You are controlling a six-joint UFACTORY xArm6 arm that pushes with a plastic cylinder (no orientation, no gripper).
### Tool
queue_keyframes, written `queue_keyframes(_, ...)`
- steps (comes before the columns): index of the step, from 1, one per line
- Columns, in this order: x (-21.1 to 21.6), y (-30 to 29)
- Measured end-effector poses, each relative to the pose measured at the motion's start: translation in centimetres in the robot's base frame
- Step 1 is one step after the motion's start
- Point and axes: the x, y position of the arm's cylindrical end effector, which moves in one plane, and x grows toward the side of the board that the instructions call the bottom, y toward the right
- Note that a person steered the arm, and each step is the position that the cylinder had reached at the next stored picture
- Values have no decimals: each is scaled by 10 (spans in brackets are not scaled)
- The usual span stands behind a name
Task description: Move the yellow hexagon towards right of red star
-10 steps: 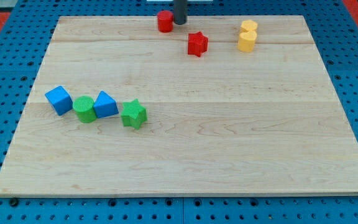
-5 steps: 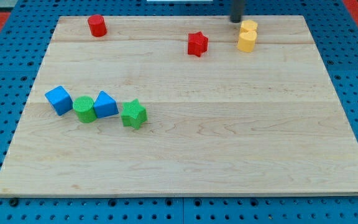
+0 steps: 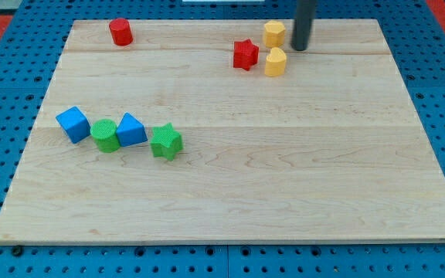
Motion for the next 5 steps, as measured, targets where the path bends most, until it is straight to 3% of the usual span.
queue_keyframes(1,-28,-19)
queue_keyframes(3,-51,-233)
queue_keyframes(4,-44,-238)
queue_keyframes(5,-34,-113)
